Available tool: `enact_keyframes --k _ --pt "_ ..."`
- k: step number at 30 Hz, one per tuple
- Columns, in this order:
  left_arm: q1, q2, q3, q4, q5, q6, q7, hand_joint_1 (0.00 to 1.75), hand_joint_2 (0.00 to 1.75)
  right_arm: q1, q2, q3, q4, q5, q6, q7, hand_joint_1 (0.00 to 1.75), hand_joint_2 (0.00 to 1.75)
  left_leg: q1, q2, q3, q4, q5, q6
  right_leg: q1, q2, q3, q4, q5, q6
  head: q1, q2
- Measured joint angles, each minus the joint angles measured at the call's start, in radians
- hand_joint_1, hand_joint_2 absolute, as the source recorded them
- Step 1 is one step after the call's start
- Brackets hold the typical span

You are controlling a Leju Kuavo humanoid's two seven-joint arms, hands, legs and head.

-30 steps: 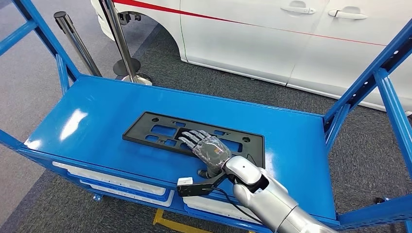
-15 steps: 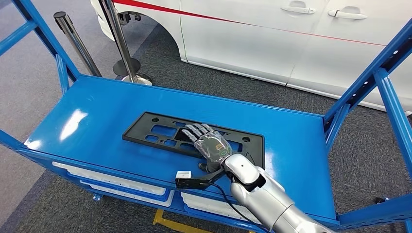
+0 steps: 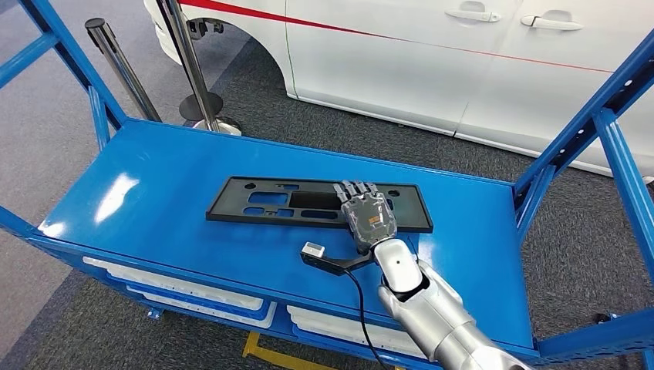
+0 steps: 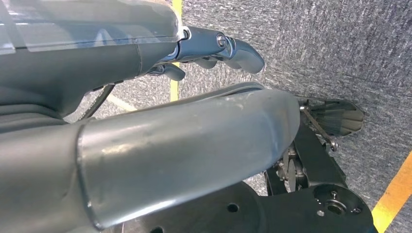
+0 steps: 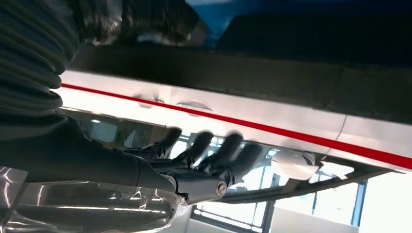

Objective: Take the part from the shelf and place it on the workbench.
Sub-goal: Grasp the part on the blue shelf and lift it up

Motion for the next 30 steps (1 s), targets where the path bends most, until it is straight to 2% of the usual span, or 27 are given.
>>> enact_keyframes --k 10,21,25,30 --pt "0.0 -0.001 0.007 0.0 -0.005 0.0 -0.002 0.0 0.0 0.012 0.007 -0.046 0.005 -0.006 0.028 -0.03 1.75 1.75 0.0 0.0 0.0 0.0 0.0 0.0 0.0 0.0 0.0 0.0 0.0 0.0 0.0 0.0" --pt "-0.001 -0.001 0.022 0.0 -0.006 -0.004 -0.007 0.0 0.0 0.013 0.008 -0.055 -0.009 -0.019 0.049 -0.052 1.75 1.75 0.0 0.0 0.003 0.0 0.0 0.0 0.0 0.0 0.001 0.0 0.0 0.0 0.0 0.0" --pt "-0.001 -0.003 0.026 0.0 0.008 -0.022 -0.047 0.0 1.75 0.016 0.008 -0.055 -0.012 -0.024 0.048 -0.055 1.75 1.75 0.0 0.0 0.003 0.0 0.0 0.0 0.0 0.0 0.001 0.0 0.0 0.0 0.0 0.0" --pt "-0.003 -0.021 0.035 0.0 0.016 -0.031 -0.07 0.0 1.75 0.021 0.008 -0.058 -0.012 -0.026 0.038 -0.049 1.75 1.75 0.0 0.0 0.003 0.0 0.0 0.0 0.0 0.0 0.002 0.0 0.0 0.0 0.0 0.0"
